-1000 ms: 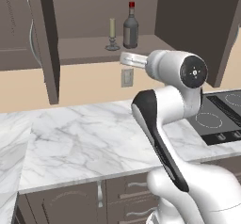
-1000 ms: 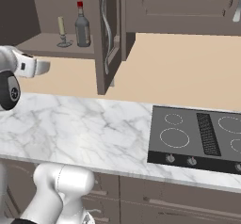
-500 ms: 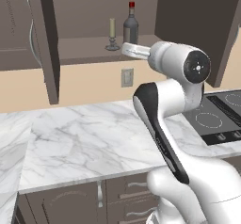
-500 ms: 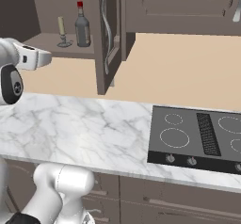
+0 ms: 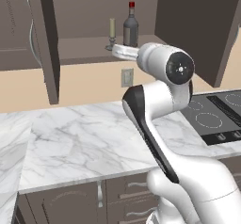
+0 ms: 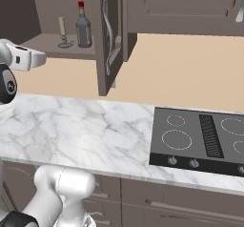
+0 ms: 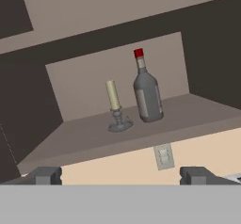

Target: Get the candle and the liquor from the cabinet and move them to the dining counter.

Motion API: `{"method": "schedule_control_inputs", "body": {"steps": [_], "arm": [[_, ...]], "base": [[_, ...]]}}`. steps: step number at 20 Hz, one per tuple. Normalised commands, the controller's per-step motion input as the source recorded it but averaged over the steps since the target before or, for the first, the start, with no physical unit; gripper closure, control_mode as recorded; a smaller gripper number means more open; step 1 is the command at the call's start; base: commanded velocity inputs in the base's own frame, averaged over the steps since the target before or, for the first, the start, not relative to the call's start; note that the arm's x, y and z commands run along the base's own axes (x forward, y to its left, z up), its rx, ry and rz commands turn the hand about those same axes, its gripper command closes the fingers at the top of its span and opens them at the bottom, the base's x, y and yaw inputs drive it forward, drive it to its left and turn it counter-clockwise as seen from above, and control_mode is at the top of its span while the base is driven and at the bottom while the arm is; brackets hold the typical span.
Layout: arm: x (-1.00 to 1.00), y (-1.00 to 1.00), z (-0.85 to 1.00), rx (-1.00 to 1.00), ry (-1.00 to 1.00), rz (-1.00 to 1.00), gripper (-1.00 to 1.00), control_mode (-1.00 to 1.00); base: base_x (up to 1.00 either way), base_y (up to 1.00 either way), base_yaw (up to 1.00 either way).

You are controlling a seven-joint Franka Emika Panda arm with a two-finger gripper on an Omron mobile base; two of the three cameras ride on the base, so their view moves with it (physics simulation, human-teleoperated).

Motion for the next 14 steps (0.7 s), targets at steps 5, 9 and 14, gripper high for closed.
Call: {"method": "schedule_control_inputs", "body": {"steps": [5,9,14], "arm": [[0.04,0.0,-0.06,0.0,-0.02,0.0,-1.0,-1.0],[0.03,0.0,-0.02,0.0,-0.04,0.0,-1.0,-1.0],[0.0,-0.02,0.0,0.0,-0.03,-0.01,-1.0,-1.0]], "base": [[0.0,0.0,0.0],[0.0,0.0,0.0],[0.0,0.0,0.0]]}}
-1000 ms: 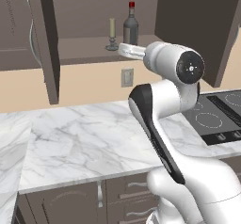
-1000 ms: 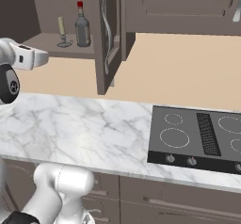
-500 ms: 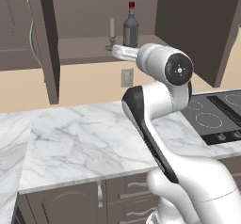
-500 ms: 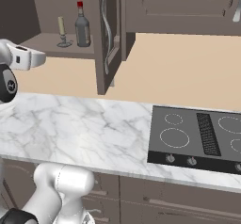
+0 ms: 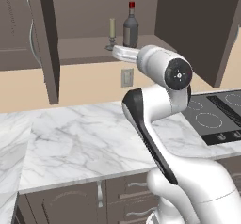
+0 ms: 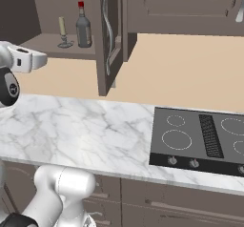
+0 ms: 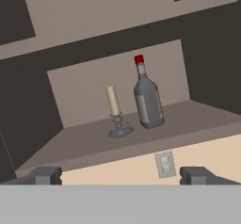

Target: Get the candle and the liquor from the cabinet and move them to the dining counter.

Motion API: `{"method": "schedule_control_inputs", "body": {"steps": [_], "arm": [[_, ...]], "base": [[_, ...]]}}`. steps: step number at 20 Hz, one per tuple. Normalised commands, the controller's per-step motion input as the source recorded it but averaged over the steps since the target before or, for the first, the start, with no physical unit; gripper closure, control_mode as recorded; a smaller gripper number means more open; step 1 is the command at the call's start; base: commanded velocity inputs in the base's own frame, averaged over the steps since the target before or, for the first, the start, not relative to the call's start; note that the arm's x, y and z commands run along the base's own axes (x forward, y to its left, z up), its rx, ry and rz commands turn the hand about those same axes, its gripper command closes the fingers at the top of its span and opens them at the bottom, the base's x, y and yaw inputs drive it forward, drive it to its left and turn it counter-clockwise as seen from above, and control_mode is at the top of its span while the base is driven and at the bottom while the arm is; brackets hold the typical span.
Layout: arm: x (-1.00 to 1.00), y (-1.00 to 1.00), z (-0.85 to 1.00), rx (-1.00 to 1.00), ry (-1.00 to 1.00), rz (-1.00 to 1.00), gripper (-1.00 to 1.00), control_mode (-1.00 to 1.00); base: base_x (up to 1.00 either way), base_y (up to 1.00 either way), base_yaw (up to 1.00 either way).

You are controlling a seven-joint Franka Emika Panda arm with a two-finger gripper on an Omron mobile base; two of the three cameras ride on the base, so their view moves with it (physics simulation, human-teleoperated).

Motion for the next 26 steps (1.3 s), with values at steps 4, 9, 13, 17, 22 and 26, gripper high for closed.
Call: {"method": "schedule_control_inputs", "body": {"steps": [4,9,13,17,22,26], "arm": [[0.05,0.0,-0.04,0.0,0.0,0.0,-1.0,-1.0],[0.26,0.0,0.0,0.0,0.0,0.0,-1.0,-1.0],[0.39,0.03,0.07,-0.03,0.0,0.0,-1.0,-1.0],[0.32,0.02,0.11,-0.06,0.0,0.0,-1.0,-1.0],[0.16,0.0,0.1,-0.02,0.0,0.0,-1.0,-1.0],[0.15,0.06,0.01,-0.03,0.0,0.0,-1.0,-1.0]], "base": [[0.0,0.0,0.0],[0.0,0.0,0.0],[0.0,0.0,0.0],[0.0,0.0,0.0],[0.0,0.0,0.0],[0.0,0.0,0.0]]}}
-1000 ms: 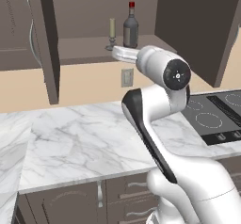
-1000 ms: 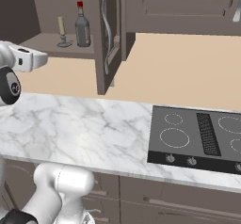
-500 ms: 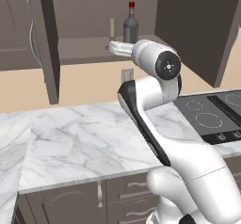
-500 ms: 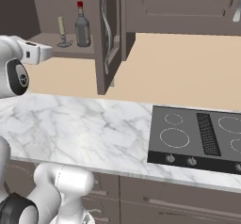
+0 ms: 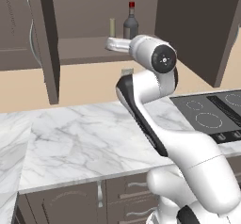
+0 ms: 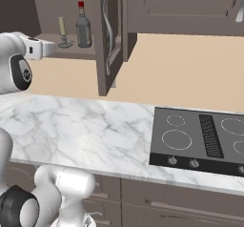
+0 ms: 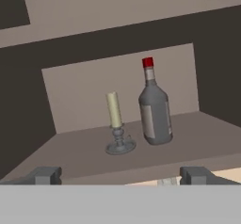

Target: Get the candle and the liquor from the cabinet and move them to the dining counter.

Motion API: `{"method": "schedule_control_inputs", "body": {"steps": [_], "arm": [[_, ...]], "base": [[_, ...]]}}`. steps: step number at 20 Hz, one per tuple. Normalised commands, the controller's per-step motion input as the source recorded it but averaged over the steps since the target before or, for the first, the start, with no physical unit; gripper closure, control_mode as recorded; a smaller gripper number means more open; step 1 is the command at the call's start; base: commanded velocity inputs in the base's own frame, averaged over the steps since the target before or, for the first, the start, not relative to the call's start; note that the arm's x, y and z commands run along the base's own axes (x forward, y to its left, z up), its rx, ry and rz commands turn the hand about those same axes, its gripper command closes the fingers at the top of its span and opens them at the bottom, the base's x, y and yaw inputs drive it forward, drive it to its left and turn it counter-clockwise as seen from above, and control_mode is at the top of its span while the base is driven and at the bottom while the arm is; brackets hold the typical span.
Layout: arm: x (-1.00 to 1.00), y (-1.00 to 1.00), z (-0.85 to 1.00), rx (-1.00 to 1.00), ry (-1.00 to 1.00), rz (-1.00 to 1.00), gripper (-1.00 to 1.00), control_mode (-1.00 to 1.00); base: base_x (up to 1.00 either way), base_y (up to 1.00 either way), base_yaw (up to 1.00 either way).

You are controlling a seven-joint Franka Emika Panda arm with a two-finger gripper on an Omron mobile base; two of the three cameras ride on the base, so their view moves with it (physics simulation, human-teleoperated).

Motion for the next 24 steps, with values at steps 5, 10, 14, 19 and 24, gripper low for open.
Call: {"method": "schedule_control_inputs", "body": {"steps": [5,10,14,19,24], "arm": [[0.31,0.24,0.0,-0.03,0.0,-0.02,-1.0,-1.0],[0.5,0.2,0.0,-0.01,0.0,0.0,-1.0,-1.0],[0.37,0.0,0.0,0.0,0.0,0.0,-1.0,-1.0],[0.1,-0.05,-0.02,0.0,0.0,0.0,-1.0,-1.0],[0.29,0.0,-0.14,0.0,0.05,0.0,-1.0,-1.0]], "base": [[0.0,0.0,0.0],[0.0,0.0,0.0],[0.0,0.0,0.0],[0.0,0.0,0.0],[0.0,0.0,0.0]]}}
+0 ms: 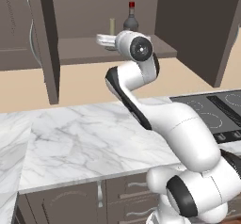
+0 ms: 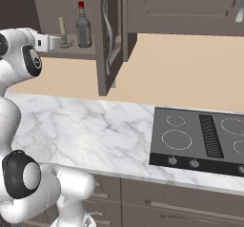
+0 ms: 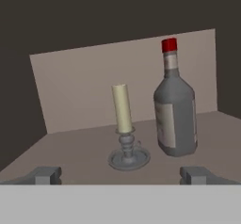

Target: Get the candle and the liquor from the cabinet and move them to the dining counter.

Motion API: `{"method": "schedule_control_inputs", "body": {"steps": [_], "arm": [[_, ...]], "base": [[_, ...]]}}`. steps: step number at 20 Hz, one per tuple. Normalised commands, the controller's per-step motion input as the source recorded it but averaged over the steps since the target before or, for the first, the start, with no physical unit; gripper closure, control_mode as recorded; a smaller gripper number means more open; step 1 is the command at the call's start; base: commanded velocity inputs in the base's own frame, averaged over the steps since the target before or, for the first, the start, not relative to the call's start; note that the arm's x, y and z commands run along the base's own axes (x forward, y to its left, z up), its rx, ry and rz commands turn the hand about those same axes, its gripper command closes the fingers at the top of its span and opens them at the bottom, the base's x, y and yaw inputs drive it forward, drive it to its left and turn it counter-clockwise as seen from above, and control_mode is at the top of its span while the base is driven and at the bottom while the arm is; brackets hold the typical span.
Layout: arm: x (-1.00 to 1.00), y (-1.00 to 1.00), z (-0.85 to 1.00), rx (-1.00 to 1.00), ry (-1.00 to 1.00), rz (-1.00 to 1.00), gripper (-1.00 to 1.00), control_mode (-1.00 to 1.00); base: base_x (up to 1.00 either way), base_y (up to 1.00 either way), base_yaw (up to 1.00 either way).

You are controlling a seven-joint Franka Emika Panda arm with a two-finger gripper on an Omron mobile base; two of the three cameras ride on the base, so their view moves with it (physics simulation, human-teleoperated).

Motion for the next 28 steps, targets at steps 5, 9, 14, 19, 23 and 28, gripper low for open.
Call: {"method": "schedule_control_inputs", "body": {"steps": [5,9,14,19,23,28], "arm": [[0.33,0.0,-0.15,0.0,0.07,0.0,-1.0,-1.0],[0.27,0.0,-0.01,0.0,0.01,0.0,-1.0,-1.0],[0.31,0.0,0.0,0.0,0.0,0.0,-1.0,-1.0],[0.28,0.0,0.0,0.0,0.0,0.0,-1.0,-1.0],[0.27,0.0,0.0,0.0,0.0,0.0,-1.0,-1.0],[0.16,0.0,0.0,0.0,0.0,0.0,-1.0,-1.0]], "base": [[0.0,0.0,0.0],[0.0,0.0,0.0],[0.0,0.0,0.0],[0.0,0.0,0.0],[0.0,0.0,0.0],[0.0,0.0,0.0]]}}
